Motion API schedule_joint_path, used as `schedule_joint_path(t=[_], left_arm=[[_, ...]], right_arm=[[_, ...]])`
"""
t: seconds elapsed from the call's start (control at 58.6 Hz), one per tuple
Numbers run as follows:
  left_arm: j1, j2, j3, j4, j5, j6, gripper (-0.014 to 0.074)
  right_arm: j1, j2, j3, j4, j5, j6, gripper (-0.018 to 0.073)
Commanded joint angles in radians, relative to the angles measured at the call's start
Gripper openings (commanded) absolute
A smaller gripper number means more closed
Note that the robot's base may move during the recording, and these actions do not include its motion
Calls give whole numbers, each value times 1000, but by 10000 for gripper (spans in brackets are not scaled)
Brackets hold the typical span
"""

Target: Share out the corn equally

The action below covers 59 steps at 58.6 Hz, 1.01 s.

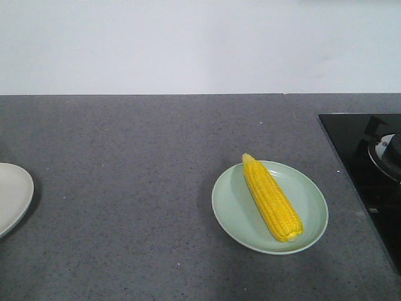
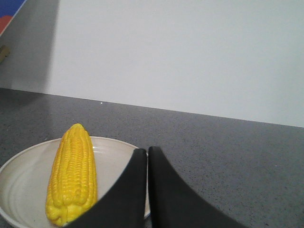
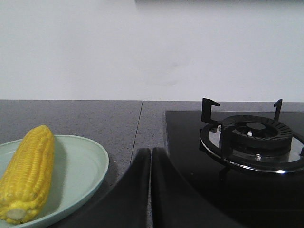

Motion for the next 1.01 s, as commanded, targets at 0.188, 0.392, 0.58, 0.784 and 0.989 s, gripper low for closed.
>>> schedule_joint_path(t=[0.188, 0.392, 0.58, 0.784, 0.989], left_arm=[[-7, -15, 10, -2, -71, -9, -6], [-7, -15, 10, -2, -71, -9, -6], [-7, -15, 10, -2, -71, -9, -6], [-7, -15, 10, -2, -71, -9, -6], [-7, -15, 10, -2, -71, -9, -6]], right_arm=[[-6, -7, 10, -6, -70, 1, -6], [-6, -7, 10, -6, -70, 1, -6], [-6, -7, 10, -6, -70, 1, -6], [-6, -7, 10, -6, -70, 1, -6], [-6, -7, 10, -6, -70, 1, -6]])
